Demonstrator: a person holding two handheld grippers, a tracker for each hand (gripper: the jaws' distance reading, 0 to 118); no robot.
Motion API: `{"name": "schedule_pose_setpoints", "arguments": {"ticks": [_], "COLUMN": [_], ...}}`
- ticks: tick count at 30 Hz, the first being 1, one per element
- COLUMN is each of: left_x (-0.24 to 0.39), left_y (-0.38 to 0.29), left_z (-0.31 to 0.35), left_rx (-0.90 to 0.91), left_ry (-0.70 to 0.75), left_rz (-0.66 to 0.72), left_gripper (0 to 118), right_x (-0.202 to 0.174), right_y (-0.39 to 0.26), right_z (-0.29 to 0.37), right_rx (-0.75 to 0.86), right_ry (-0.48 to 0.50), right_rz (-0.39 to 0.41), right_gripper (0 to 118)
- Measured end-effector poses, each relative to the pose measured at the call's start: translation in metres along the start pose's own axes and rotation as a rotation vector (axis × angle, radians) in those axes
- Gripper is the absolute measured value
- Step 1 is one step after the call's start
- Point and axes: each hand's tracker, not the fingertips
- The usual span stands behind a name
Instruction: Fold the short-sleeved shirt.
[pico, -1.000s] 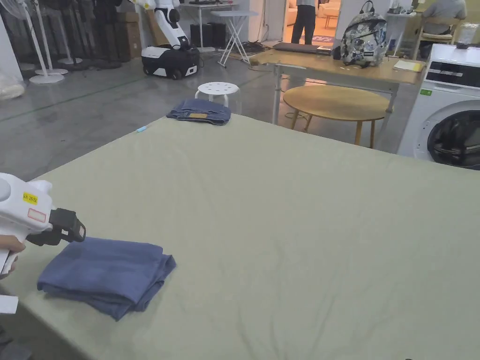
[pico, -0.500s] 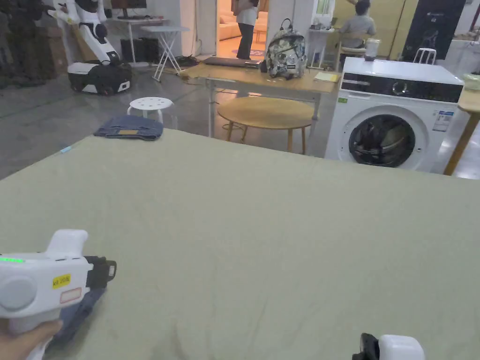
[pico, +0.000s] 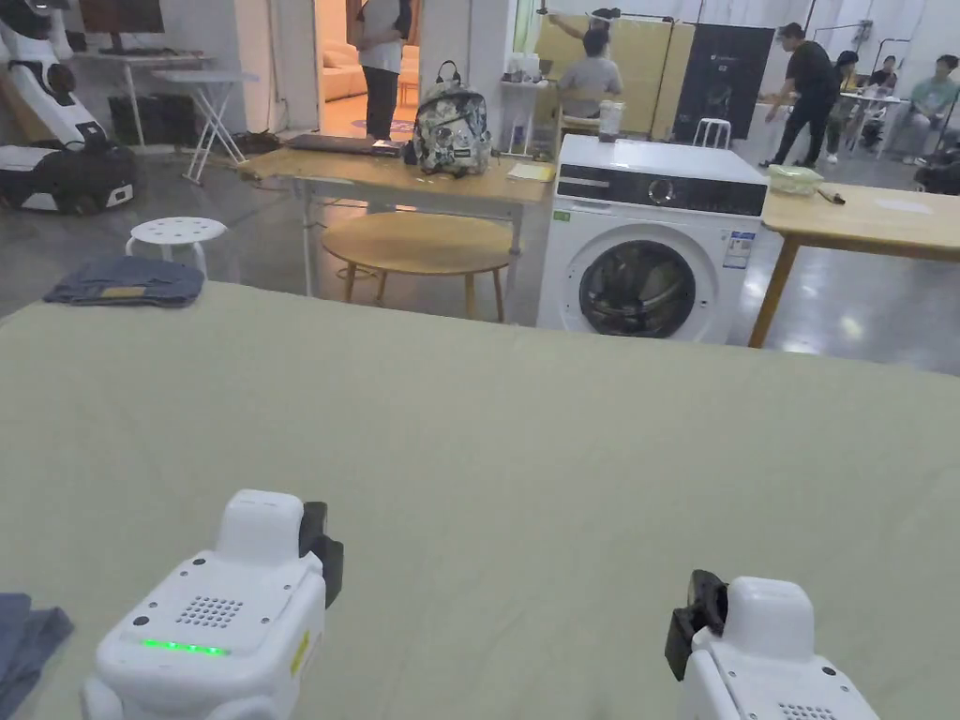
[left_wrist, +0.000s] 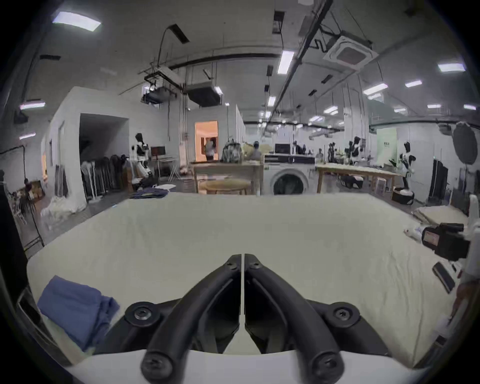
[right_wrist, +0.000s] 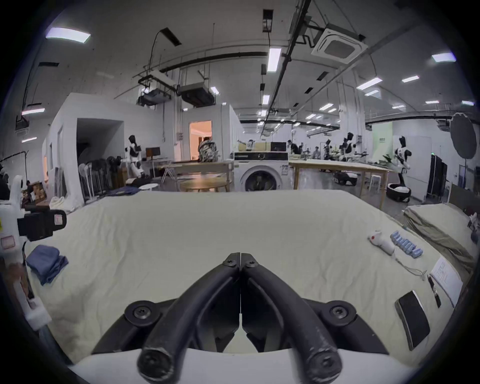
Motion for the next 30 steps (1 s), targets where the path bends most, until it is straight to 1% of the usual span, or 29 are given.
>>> {"name": "schedule_pose_setpoints", "arguments": {"ticks": [2, 5, 15, 22, 27, 28, 29, 30], "left_x": [0.009, 0.016, 0.027, 0.029, 0.027, 0.027, 0.027, 0.027], "left_y": [0.0, 0.0, 0.004, 0.007, 0.01, 0.01, 0.01, 0.01], "left_z": [0.002, 0.001, 0.004, 0.005, 0.004, 0.004, 0.005, 0.005], "left_rx": [0.039, 0.043, 0.064, 0.067, 0.07, 0.076, 0.082, 0.088], "left_ry": [0.0, 0.0, 0.016, 0.018, 0.011, 0.011, 0.009, 0.011], "left_rz": [0.011, 0.036, -0.034, -0.015, -0.02, -0.02, -0.019, -0.017], "left_gripper": [0, 0, 0, 0, 0, 1, 5, 9], "right_x": [0.002, 0.006, 0.005, 0.004, 0.007, 0.008, 0.009, 0.009], "right_y": [0.003, 0.004, 0.004, 0.007, 0.008, 0.008, 0.008, 0.007], "right_z": [0.001, 0.003, 0.011, 0.01, 0.008, 0.007, 0.006, 0.006], "right_rx": [0.022, 0.045, 0.094, 0.102, 0.1, 0.097, 0.091, 0.085], "right_ry": [-0.014, -0.025, -0.032, -0.019, -0.048, -0.052, -0.055, -0.061], "right_rz": [0.005, -0.01, -0.011, 0.008, 0.009, 0.005, 0.001, -0.002], "right_gripper": [0, 0, 0, 0, 0, 2, 10, 21]}}
